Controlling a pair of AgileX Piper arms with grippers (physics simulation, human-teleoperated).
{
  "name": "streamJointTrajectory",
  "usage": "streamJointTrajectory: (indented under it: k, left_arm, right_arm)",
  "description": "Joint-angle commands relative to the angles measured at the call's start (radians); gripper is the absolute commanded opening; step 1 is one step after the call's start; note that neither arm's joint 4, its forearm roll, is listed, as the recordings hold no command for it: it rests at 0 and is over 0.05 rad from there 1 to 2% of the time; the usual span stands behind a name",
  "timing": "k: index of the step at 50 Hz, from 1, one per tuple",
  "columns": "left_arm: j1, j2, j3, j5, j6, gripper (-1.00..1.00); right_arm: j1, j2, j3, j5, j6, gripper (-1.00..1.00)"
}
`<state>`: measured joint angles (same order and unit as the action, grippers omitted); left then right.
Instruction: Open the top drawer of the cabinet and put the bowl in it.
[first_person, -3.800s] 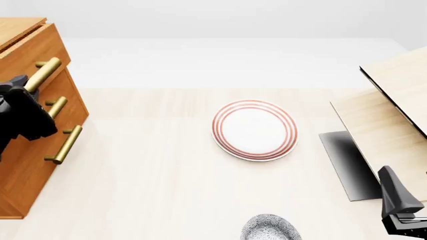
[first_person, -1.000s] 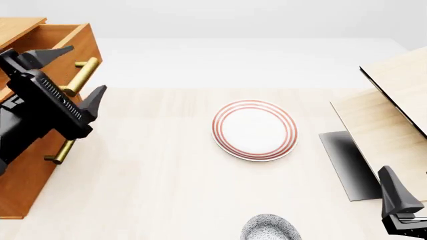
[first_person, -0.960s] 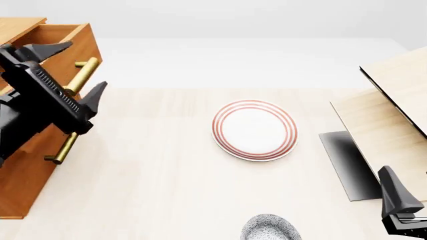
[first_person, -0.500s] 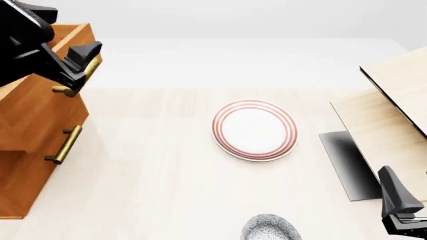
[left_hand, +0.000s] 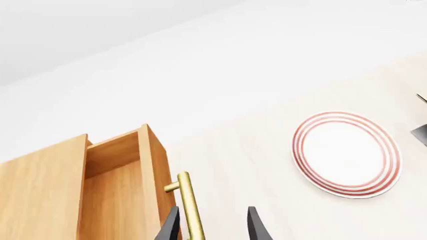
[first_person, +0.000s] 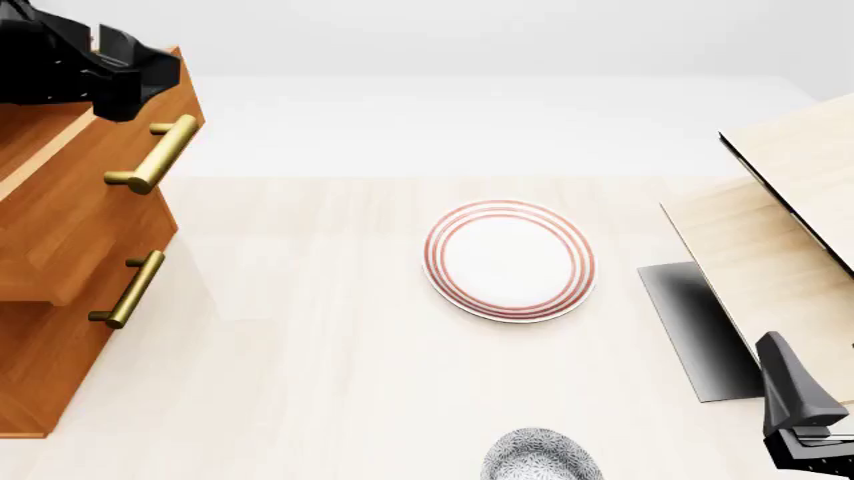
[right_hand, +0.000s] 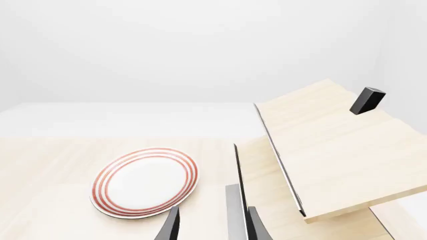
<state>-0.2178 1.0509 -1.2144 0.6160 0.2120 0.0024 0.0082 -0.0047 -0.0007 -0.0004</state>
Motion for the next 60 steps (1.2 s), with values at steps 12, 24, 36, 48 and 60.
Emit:
streamJointTrajectory:
  k: [12, 24, 36, 48, 60]
  left_arm:
    - [-0.02, 0.126, -0.248, 0.325, -0.231, 1.0]
    - [0.0, 0.165, -0.303, 0.445, -0.274, 1.0]
    - [0.006, 0.208, -0.387, 0.54, -0.295, 1.0]
    - [0.042, 0.216, -0.463, 0.604, -0.314, 1.0]
    - [0.117, 0.165, -0.414, 0.603, -0.32, 1.0]
  right_arm:
    - [0.0, -0.001, 0.001, 0.0, 0.0, 1.0]
    - [-0.001, -0.001, 0.001, 0.0, 0.0, 1.0]
    - [0.0, -0.001, 0.001, 0.0, 0.0, 1.0]
    - [-0.001, -0.001, 0.001, 0.0, 0.0, 1.0]
    - [-0.001, -0.001, 0.001, 0.0, 0.0, 1.0]
